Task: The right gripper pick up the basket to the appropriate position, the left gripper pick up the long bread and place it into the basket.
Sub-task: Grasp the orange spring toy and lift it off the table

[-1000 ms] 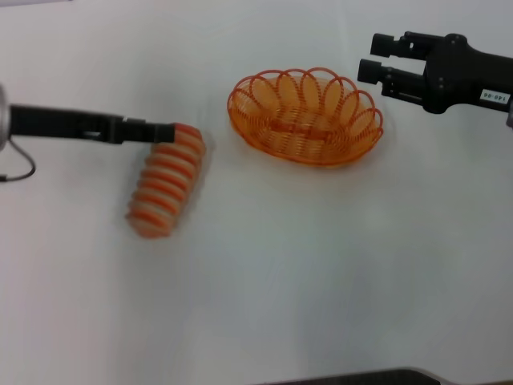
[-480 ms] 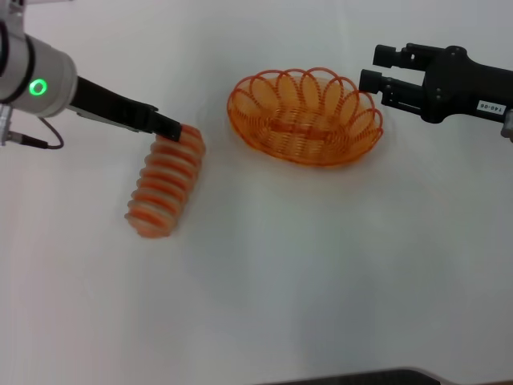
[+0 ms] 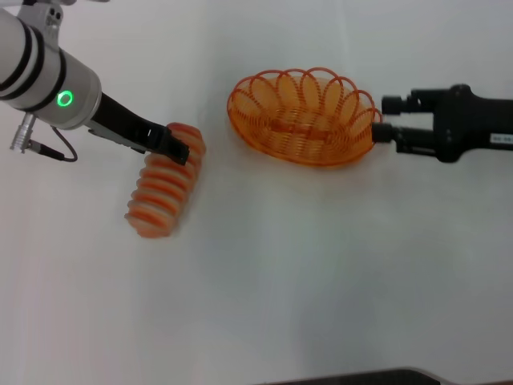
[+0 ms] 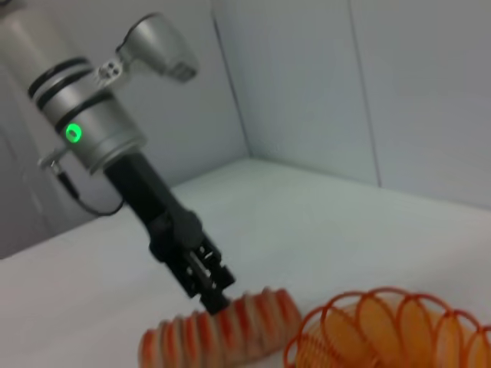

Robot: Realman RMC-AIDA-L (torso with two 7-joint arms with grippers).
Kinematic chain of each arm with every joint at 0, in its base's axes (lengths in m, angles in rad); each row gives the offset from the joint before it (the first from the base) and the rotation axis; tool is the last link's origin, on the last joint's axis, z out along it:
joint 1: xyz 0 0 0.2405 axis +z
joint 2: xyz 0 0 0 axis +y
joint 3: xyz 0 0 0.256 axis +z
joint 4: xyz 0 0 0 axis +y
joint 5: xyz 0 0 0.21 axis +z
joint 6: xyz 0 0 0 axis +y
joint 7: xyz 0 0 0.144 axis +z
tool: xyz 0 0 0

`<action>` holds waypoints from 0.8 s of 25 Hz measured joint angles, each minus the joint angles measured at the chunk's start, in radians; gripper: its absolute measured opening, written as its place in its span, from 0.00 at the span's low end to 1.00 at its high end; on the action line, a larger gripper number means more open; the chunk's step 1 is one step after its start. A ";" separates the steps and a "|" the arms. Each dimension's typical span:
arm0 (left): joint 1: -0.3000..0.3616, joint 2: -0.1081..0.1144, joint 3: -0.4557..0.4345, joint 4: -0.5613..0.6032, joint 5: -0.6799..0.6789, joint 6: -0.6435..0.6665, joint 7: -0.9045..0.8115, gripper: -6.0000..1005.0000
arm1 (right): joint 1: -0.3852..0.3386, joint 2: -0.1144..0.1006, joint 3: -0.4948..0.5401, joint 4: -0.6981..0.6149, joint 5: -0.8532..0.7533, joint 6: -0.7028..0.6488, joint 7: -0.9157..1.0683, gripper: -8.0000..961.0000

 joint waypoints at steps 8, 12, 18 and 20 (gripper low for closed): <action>-0.063 -0.001 0.041 -0.089 0.053 0.002 -0.043 0.69 | -0.008 -0.020 -0.004 -0.002 -0.033 -0.005 0.010 0.56; -0.088 -0.002 0.042 -0.116 0.062 0.002 -0.045 0.69 | -0.010 -0.019 -0.006 -0.002 -0.039 0.002 0.010 0.56; -0.106 -0.003 0.042 -0.146 0.063 -0.003 -0.045 0.66 | -0.009 -0.016 -0.007 -0.002 -0.066 -0.004 0.010 0.56; -0.107 -0.003 0.042 -0.150 0.063 -0.010 -0.045 0.64 | -0.009 -0.015 -0.007 -0.002 -0.069 -0.004 0.010 0.56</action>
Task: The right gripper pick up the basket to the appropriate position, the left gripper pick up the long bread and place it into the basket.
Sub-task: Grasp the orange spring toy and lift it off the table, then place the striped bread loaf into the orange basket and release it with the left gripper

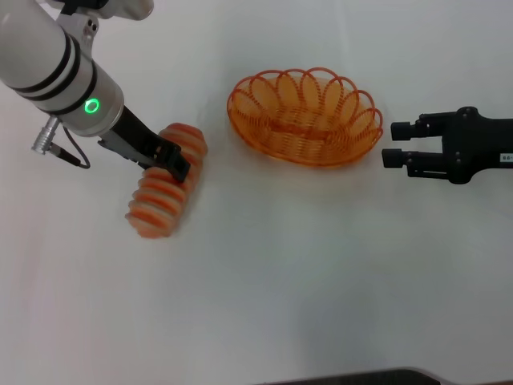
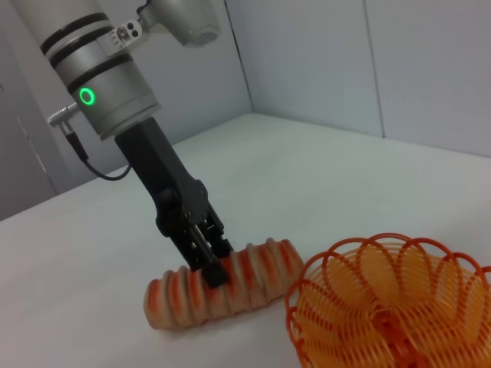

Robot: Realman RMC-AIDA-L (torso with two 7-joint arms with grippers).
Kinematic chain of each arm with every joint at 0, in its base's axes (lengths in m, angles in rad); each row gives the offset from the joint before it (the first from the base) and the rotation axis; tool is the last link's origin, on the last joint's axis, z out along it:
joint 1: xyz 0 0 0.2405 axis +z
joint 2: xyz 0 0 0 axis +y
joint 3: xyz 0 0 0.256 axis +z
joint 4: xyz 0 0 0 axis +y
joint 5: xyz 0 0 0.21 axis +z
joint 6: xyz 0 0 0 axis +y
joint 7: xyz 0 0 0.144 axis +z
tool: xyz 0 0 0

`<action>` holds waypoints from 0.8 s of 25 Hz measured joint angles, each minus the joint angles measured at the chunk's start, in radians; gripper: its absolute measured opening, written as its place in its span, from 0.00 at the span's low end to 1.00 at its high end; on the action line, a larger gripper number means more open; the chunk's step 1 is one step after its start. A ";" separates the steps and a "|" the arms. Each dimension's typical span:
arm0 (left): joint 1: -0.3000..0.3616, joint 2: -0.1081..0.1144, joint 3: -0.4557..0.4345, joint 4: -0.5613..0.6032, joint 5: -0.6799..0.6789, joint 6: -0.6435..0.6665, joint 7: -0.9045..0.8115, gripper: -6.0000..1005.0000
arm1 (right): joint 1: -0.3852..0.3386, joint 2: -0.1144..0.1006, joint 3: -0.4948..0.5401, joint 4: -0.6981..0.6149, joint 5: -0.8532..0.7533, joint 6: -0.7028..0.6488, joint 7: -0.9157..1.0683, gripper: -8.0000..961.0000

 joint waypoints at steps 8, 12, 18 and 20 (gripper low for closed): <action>0.001 0.000 0.001 -0.002 0.000 -0.007 0.006 0.49 | 0.002 0.003 0.001 0.000 -0.001 -0.001 0.000 0.56; 0.001 0.000 0.003 0.005 0.000 -0.005 0.012 0.43 | 0.002 0.003 0.001 0.001 -0.001 0.001 0.000 0.56; 0.012 0.008 -0.040 0.096 0.012 0.018 0.072 0.38 | 0.000 0.002 0.001 0.004 -0.001 0.002 0.000 0.56; 0.011 0.010 -0.077 0.127 0.028 0.031 0.103 0.36 | 0.000 0.002 0.001 0.006 -0.001 0.003 0.000 0.56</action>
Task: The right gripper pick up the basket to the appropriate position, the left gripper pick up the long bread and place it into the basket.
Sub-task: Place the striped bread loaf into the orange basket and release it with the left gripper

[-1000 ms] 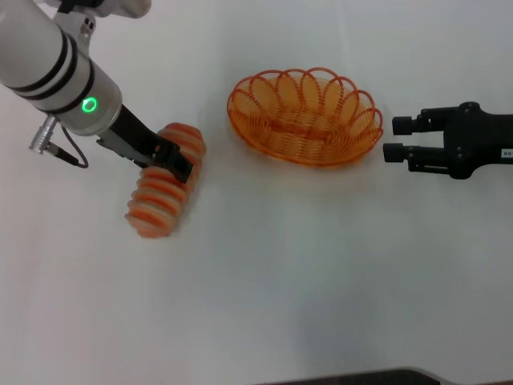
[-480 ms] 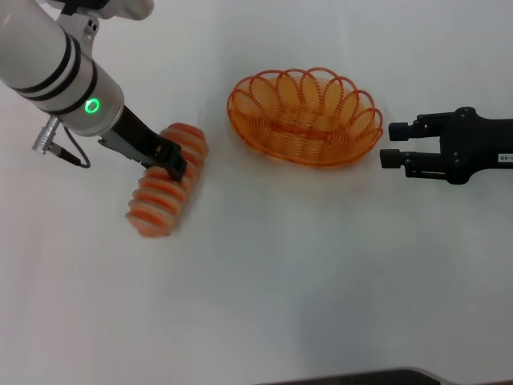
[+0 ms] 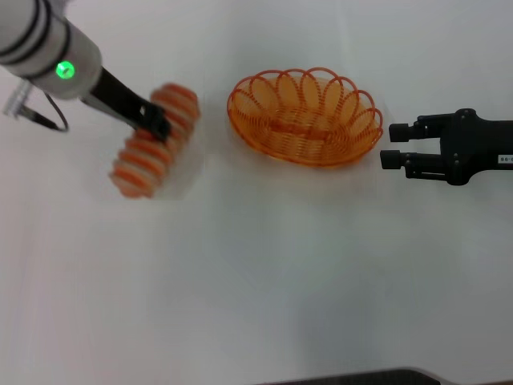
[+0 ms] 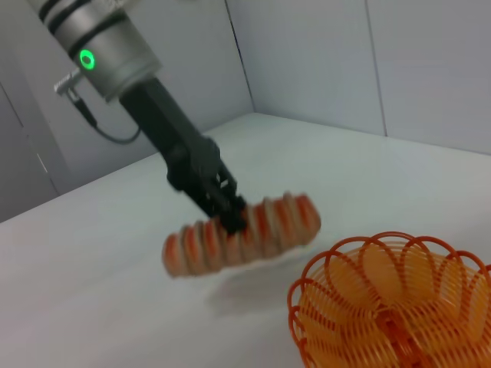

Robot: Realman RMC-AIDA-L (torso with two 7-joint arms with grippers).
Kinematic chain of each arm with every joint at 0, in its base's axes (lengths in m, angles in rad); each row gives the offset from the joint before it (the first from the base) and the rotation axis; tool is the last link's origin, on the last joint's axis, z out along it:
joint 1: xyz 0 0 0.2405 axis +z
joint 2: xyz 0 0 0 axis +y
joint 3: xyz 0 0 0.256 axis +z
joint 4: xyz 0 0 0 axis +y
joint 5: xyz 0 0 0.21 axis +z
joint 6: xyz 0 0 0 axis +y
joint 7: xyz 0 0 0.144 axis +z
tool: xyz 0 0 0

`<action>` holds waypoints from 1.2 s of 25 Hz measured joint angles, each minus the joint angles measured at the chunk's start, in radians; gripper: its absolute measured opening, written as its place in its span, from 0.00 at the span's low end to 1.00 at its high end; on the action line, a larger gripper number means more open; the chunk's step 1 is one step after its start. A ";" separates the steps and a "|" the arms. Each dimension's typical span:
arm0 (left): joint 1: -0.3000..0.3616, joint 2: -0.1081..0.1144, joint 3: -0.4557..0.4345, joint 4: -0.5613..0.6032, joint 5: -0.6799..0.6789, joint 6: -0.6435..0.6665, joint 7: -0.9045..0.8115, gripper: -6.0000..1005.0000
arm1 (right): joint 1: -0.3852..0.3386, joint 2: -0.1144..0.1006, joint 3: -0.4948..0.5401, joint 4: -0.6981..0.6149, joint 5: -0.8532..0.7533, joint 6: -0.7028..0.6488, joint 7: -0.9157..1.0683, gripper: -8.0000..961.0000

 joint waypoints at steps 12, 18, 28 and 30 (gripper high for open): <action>-0.127 -0.010 0.010 -0.009 -0.112 -0.099 0.304 0.28 | -0.004 0.002 0.003 0.003 0.000 -0.003 0.000 0.56; -0.203 -0.012 0.091 -0.150 -0.260 -0.194 0.477 0.24 | -0.009 0.004 0.008 0.009 0.001 -0.005 0.000 0.56; -0.223 -0.018 0.275 -0.241 -0.340 -0.307 0.643 0.15 | -0.017 0.008 0.009 0.010 0.005 -0.013 0.000 0.56; -0.220 -0.018 0.281 -0.245 -0.341 -0.316 0.686 0.14 | -0.017 0.009 0.009 0.010 0.006 -0.014 0.000 0.56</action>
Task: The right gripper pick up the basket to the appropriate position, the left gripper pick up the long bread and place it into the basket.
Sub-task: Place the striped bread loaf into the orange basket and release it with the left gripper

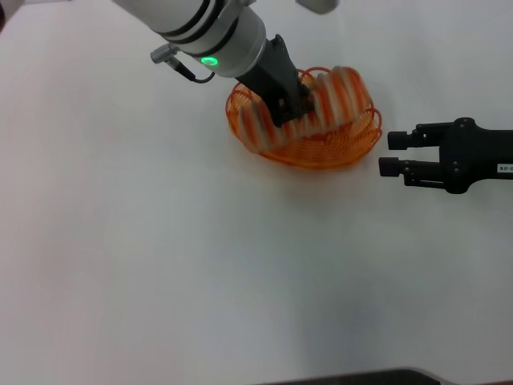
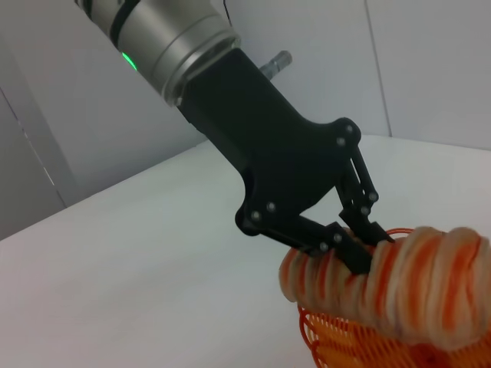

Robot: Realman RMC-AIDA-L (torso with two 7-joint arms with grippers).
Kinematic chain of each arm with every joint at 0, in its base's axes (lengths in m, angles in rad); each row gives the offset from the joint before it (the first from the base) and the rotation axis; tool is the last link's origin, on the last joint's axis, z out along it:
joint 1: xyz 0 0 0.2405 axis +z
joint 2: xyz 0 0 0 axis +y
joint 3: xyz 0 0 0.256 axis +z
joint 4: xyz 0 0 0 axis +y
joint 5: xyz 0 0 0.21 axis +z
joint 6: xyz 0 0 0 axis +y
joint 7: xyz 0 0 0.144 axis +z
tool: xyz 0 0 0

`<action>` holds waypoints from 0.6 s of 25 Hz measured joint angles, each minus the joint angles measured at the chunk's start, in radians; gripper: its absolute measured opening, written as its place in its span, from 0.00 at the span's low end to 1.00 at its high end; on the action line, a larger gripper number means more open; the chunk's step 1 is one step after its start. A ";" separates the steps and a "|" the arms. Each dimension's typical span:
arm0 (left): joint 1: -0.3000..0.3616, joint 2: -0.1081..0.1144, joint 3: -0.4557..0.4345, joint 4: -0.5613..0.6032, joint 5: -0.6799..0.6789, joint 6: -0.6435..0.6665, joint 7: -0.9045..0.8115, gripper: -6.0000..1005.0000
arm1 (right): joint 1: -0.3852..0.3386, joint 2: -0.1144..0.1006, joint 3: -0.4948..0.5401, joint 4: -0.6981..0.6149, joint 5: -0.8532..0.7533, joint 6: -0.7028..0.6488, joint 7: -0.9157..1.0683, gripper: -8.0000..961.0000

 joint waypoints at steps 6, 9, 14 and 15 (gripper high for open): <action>-0.001 0.002 -0.007 -0.010 -0.030 -0.030 0.092 0.12 | 0.000 0.005 -0.001 0.000 0.000 0.000 -0.002 0.56; -0.019 0.002 0.002 -0.034 -0.034 -0.032 0.100 0.12 | 0.001 0.007 -0.001 0.000 0.001 0.000 -0.002 0.56; -0.035 -0.001 0.026 -0.054 -0.035 -0.025 0.095 0.12 | 0.002 0.008 -0.001 -0.001 0.001 0.001 -0.001 0.56; -0.035 -0.001 0.027 -0.052 -0.035 -0.026 0.085 0.12 | 0.002 0.008 -0.001 -0.001 0.001 0.001 -0.001 0.56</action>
